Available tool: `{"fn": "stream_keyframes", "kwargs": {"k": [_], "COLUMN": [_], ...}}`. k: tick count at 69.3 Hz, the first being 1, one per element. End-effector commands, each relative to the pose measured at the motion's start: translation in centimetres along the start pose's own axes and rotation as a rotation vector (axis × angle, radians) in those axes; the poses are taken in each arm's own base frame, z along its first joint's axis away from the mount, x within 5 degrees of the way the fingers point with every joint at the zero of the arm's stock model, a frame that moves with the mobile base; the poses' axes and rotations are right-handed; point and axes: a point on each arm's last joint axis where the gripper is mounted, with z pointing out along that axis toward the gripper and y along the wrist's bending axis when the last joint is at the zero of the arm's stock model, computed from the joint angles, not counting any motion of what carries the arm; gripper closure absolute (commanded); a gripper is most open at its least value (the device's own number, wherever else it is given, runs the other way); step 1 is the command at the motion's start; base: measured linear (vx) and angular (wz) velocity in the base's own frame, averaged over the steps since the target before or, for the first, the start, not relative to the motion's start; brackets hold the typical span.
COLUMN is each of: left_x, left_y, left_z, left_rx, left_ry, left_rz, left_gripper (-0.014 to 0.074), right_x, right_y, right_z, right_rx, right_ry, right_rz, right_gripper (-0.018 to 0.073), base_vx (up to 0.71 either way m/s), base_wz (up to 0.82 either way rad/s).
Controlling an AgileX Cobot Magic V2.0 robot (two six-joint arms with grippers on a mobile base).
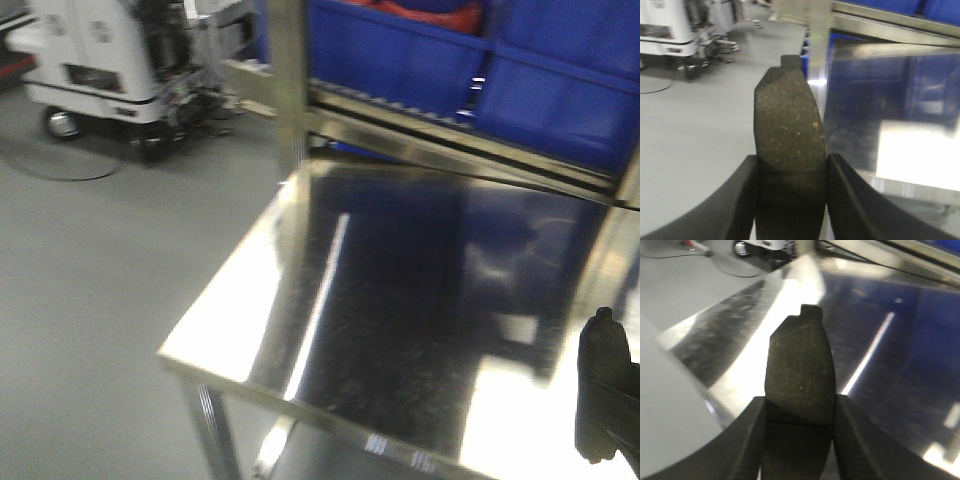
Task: Move and align brake pads A on conveyor
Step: 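Back the base away from the steel table and turn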
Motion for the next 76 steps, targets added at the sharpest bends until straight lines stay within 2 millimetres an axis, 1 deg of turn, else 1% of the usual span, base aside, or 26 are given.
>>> {"fn": "stream_keyframes", "kwargs": {"k": [1, 45, 76], "left_x": [-1.75, -1.75, -1.75], "left_y": [-0.03, -0.03, -0.03], "left_z": [-0.34, -0.34, -0.34], "left_rx": [0.002, 0.002, 0.002], "left_ry": [-0.115, -0.115, -0.115], "left_rz": [-0.012, -0.012, -0.012], "left_gripper": [0.0603, 0.0603, 0.0603], "right_x": [-1.64, -1.64, -1.64], "right_y": [0.09, 0.1, 0.1], "right_z": [-0.44, -0.44, -0.44], "right_rx": [-0.007, -0.007, -0.007], "right_ry": [-0.114, -0.114, -0.114], "right_rz": [-0.013, -0.012, -0.012], "right_gripper": [0.0564, 0.0564, 0.0564], "base_vx": [-0.21, -0.21, -0.07], "base_wz": [0.79, 0.85, 0.91]}}
